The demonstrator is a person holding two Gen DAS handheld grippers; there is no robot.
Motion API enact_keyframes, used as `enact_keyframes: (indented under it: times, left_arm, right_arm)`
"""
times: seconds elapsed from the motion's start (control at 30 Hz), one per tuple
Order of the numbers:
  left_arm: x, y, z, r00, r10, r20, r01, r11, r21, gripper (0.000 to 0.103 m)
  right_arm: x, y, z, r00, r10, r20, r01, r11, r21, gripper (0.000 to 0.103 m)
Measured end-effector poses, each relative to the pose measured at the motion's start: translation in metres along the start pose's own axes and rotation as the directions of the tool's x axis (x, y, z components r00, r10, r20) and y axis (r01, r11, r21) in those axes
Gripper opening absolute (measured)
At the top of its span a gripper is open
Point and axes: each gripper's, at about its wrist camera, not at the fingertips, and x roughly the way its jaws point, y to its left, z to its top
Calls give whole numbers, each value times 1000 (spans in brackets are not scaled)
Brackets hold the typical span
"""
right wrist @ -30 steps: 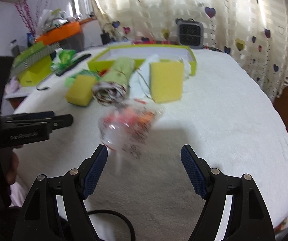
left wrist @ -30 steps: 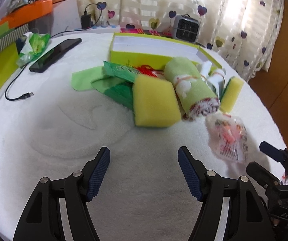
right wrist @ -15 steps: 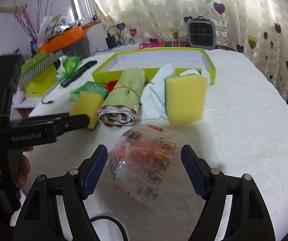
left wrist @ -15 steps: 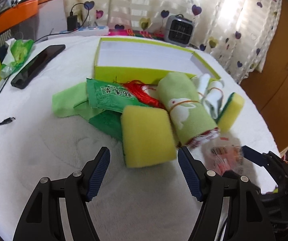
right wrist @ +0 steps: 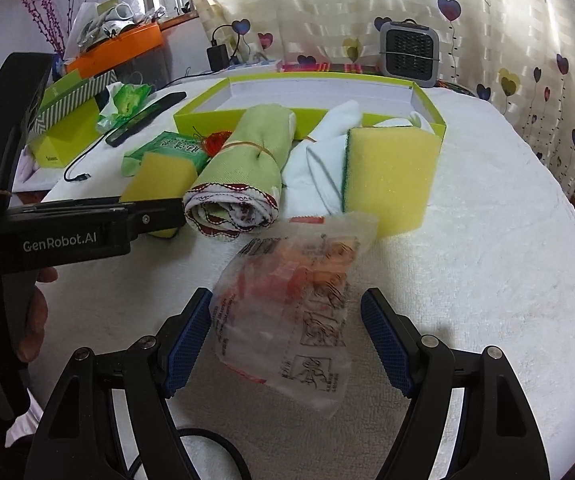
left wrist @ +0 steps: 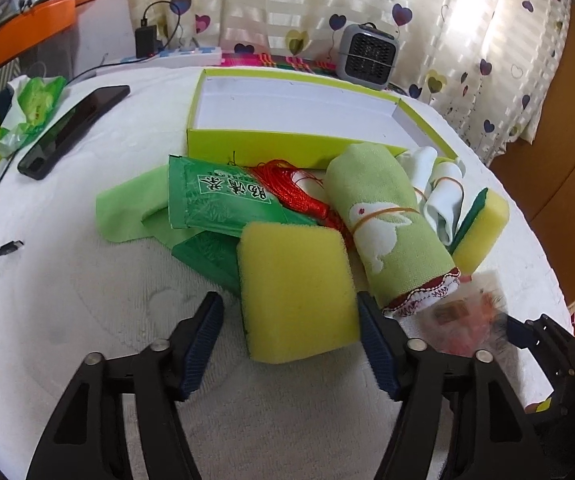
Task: Organize soft objects
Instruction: 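Grasp the clear plastic bag with the right gripper while the left grasps the yellow sponge, then carry the bag and sponge into the green box and release both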
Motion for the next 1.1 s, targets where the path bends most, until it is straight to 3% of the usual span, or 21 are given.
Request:
enact_keyframes:
  times: [0.1,0.2,0.37,0.5,0.67,1.1]
  left_arm:
    - [-2,-2,1,1000,-10,1,10,1000,10,55]
    - [-3,-3,0,1000,-8,3,8,1000,13,54]
    - [-10,-3,-1,1000,-9,19,9,1000,5,53]
    - [-18,0,-1,999,6,38,-6,1000,-5,53]
    - [-27,0,0,999,2,53,-2,1000,-9,52]
    - [-54,0,18,994,-16,108,15,1000,7,52]
  right_arm:
    - [0,-3,1,1000,16,-2,-16,1000,14,76]
    - [-1,-6,3,999,36,2,-36,999,38,76]
    - [-2,-7,3,999,38,7,-39,998,46,67]
    - [-3,-10,4,999,36,10,-37,998,54,52]
    - [-6,-13,4,999,41,25,-43,997,72,45]
    - [-37,-17,21,994,51,101,-58,996,61,41]
